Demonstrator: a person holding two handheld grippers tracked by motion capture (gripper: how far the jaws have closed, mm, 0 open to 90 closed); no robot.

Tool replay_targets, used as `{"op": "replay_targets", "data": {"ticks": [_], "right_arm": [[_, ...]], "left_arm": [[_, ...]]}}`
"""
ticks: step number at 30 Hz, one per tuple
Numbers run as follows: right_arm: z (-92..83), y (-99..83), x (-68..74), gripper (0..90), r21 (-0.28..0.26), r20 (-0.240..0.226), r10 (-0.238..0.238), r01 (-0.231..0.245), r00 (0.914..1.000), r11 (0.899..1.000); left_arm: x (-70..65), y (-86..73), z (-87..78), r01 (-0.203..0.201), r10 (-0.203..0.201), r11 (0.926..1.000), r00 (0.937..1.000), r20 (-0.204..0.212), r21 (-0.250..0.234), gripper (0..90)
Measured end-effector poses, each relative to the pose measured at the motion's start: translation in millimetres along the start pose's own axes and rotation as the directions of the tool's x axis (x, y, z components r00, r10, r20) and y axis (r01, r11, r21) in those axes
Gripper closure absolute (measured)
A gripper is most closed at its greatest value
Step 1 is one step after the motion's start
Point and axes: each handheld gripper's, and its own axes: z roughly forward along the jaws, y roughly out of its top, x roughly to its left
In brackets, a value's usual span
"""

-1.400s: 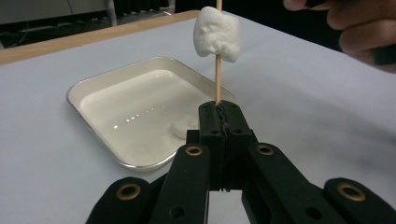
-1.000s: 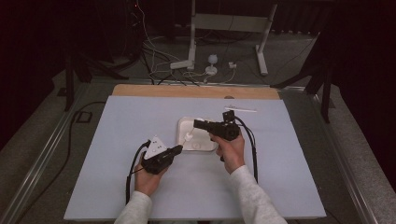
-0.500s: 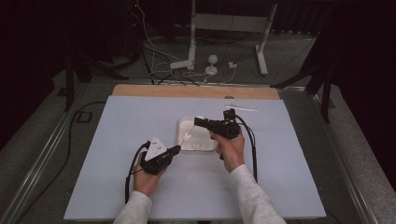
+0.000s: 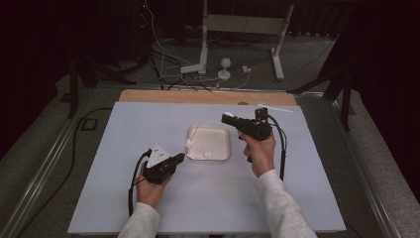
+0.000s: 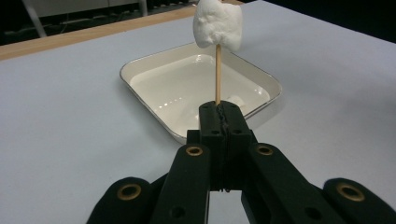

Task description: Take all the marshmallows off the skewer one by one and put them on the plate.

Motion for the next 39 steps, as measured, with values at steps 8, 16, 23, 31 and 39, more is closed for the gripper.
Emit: {"op": "replay_targets", "data": {"ticks": [8, 16, 23, 31, 39], "right_arm": [[15.6, -18.7, -11.5, 79.1, 0.063, 0.026, -0.004, 0.002, 0.9997, 0.998], [34.4, -32.3, -11.7, 77.1, 0.176, 0.100, -0.084, 0.065, 0.9915, 0.982], [51.4, -46.0, -20.0, 73.2, 0.259, 0.143, -0.102, 0.063, 0.9845, 0.964], [59.9, -51.9, -29.4, 53.9, 0.288, 0.193, -0.084, 0.025, 0.9777, 0.957], [57.5, -51.2, -30.8, 34.6, 0.271, 0.185, -0.067, 0.015, 0.9805, 0.963]], "left_arm": [[2.0, 2.4, -2.5, 0.018, -0.018, 0.9998, 0.9998, 0.009, -0.011, 90.0], [-0.2, 6.4, -3.2, 0.042, -0.041, 0.9988, 0.9984, 0.038, -0.024, 90.0], [-0.7, 6.4, -1.1, 0.052, -0.051, 0.9985, 0.9978, 0.043, -0.017, 90.0], [-0.2, 6.3, 0.1, 0.055, -0.054, 0.9984, 0.9977, 0.039, -0.011, 90.0], [-0.3, 6.1, 1.5, 0.060, -0.059, 0.9982, 0.9974, 0.040, -0.007, 90.0]]}}
